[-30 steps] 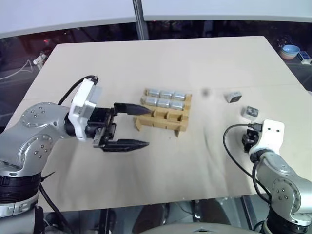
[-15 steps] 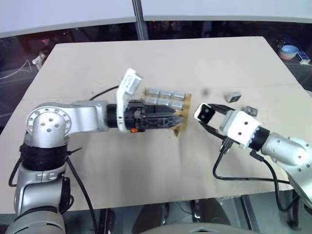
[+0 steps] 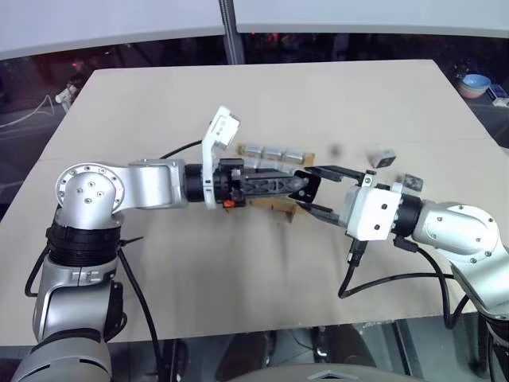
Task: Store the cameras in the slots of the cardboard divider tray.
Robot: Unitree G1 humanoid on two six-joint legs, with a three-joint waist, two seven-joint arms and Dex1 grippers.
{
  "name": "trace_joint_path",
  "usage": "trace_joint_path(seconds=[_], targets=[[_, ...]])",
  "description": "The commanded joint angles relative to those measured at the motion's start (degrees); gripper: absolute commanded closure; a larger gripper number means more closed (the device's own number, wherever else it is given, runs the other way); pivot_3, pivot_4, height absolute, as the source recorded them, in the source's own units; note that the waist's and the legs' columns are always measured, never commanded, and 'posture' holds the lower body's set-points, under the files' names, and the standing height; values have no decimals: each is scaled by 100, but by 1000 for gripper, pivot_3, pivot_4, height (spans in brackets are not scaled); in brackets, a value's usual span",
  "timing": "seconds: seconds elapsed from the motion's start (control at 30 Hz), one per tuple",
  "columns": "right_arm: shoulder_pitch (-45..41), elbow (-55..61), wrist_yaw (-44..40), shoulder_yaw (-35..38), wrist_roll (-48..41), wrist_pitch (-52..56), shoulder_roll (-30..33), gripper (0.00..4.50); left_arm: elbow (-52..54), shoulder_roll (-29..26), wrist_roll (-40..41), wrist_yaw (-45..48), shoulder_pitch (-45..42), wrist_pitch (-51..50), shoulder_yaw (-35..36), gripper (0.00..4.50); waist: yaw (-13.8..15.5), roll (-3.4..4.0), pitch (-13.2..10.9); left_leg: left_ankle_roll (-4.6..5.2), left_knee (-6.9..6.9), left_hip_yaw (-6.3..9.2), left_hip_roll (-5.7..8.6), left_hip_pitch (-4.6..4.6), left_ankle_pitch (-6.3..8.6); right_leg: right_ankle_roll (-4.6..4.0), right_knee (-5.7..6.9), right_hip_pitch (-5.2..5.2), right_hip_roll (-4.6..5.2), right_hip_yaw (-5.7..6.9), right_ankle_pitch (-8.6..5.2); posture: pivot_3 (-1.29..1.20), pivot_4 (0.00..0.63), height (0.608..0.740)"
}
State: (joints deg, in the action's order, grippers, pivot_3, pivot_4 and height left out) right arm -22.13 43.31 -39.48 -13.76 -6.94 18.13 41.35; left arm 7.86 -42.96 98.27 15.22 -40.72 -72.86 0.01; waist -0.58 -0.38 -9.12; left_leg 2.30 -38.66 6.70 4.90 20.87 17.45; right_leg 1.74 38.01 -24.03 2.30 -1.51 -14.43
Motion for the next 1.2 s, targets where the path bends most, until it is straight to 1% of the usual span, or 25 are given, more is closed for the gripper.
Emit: trace_joint_path(seconds=[0.03,0.07,0.1,0.13,0.17,0.2,0.23,0.3,0.33,0.4,0.43,0.47,0.5,0.53,0.57,0.6,0.63,0.67,0.77,0.83,0.97,1.0,1.07,1.17,1.2], targets=[[-145,52,-95,-26,117,-231,-95,2600,17,61,-74,72,-179,3,43,1541,0,0,0,0,0,1,0,0,0,0,0,0,0,1,0,0,150,740],[-149,19,-125,-26,128,-291,-104,2600,15,81,-95,102,-193,-17,30,1905,0,0,0,0,0,0,0,0,0,0,0,0,0,1,0,0,150,740],[-148,-5,-157,-28,132,-329,-116,2600,-4,97,-108,128,-208,-30,28,2138,1,0,0,0,0,1,0,0,0,0,0,0,0,1,0,0,150,740],[-129,-27,-191,-20,142,-379,-123,2600,-49,133,-103,118,-233,-22,35,2694,1,0,0,0,0,0,1,0,0,0,0,0,0,0,0,0,150,740],[-109,-42,-215,-12,155,-419,-134,2600,-82,145,-119,132,-256,-29,41,2939,0,0,0,0,-1,0,1,0,0,0,0,0,0,0,0,0,150,740],[-88,-56,-233,-3,162,-443,-144,2600,-93,142,-148,180,-280,-50,47,3563,0,0,0,0,-1,0,2,0,0,0,0,0,1,0,0,0,150,740],[-69,-72,-263,5,147,-447,-147,2600,-94,132,-155,235,-294,-78,60,3810,-1,0,0,0,-1,0,2,0,0,0,1,0,0,0,0,0,150,740],[-4,-80,-396,62,-120,-303,-157,2600,-65,91,-295,349,-297,-100,93,3763,-5,0,0,0,0,0,2,0,0,0,1,-1,1,0,0,0,150,740],[13,-89,-391,87,-170,-273,-190,1554,-51,55,-406,441,-290,-113,111,3763,-8,0,0,0,0,0,2,0,0,0,1,-1,0,0,0,0,150,740],[96,-123,-277,178,-137,-240,-236,710,-5,-62,-828,717,-270,-26,182,3763,-7,0,0,0,0,1,2,0,0,0,1,-1,0,0,0,0,150,740],[175,-138,-186,265,-117,-183,-263,391,26,-142,-1163,882,-255,111,201,3763,-7,0,0,0,0,0,2,0,0,0,1,-1,0,0,0,0,150,740],[321,-162,-116,482,-344,70,-319,95,45,-132,-1660,1216,-157,624,319,3763,-5,0,0,0,0,0,2,-1,0,0,2,-1,0,-1,0,0,150,740],[482,-205,-70,736,-587,335,-355,95,43,-150,-2211,1713,-58,1222,384,3763,0,2,1,0,0,0,2,0,0,0,2,-1,0,0,0,0,150,740],[636,-309,-89,1034,-857,347,-419,95,1,-387,-2863,2344,-4,1715,218,3763,9,2,1,-1,0,0,2,-1,0,-1,2,0,0,-1,0,0,150,740],[739,-457,-245,1383,-1319,408,-459,95,-154,-646,-3524,3048,13,2252,3,3763,12,2,1,-1,1,-1,2,1,-1,-2,1,0,0,1,0,0,150,740],[793,-626,-573,1684,-1841,437,-418,95,-471,-858,-4024,3696,-76,2660,-190,3763,8,2,1,-2,1,-1,2,2,-1,-3,-2,-1,0,1,1,0,150,740],[807,-750,-873,1863,-2126,387,-318,95,-787,-982,-4385,4179,-187,2942,-328,3763,5,3,1,-2,3,-4,2,2,-1,-3,-4,-1,0,0,1,0,150,740],[736,-869,-1144,1965,-2338,365,-209,95,-1153,-1036,-4801,4619,-327,3356,-456,3763,8,6,-1,-2,5,-7,3,1,-1,-3,-4,-1,0,-2,1,0,150,740],[368,-1084,-1361,2152,-2923,564,-118,95,-2114,-1063,-5923,5642,-777,4380,-858,3763,12,6,-2,-1,7,-1,3,0,-1,-3,-6,1,1,4,1,0,150,740],[138,-1247,-1461,2177,-3124,646,-72,95,-2753,-982,-6705,6178,-1106,5094,-1219,3763,5,6,-2,-1,7,0,3,4,-1,-3,-6,0,1,5,1,0,150,740],[-45,-1453,-1639,2149,-3190,699,95,95,-3829,-670,-7588,6873,-1692,5885,-1515,3763,13,2,0,2,3,7,5,26,0,-2,-13,-11,5,16,1,0,150,740],[-72,-1526,-1650,2202,-3231,703,120,95,-4087,-598,-7783,7037,-1807,6116,-1554,3763,-2,0,2,3,-6,10,6,49,1,-2,-10,-30,6,19,1,0,150,740],[-90,-1687,-1759,2304,-3181,621,264,95,-4654,-446,-8151,7316,-2084,6529,-1635,3763,-23,0,2,4,-60,22,8,137,1,-2,15,-107,5,33,2,0,150,740],[-117,-1741,-1748,2376,-3179,592,351,95,-5250,-205,-8503,7644,-2395,6934,-1662,3763,-43,-1,1,4,-86,21,22,196,0,-2,51,-167,16,47,1,0,150,740],[-115,-1735,-1716,2378,-3164,571,348,95,-5399,-108,-8588,7694,-2473,7037,-1670,3763,-43,-1,1,4,-87,21,24,197,0,-2,54,-168,20,56,1,0,150,740]])
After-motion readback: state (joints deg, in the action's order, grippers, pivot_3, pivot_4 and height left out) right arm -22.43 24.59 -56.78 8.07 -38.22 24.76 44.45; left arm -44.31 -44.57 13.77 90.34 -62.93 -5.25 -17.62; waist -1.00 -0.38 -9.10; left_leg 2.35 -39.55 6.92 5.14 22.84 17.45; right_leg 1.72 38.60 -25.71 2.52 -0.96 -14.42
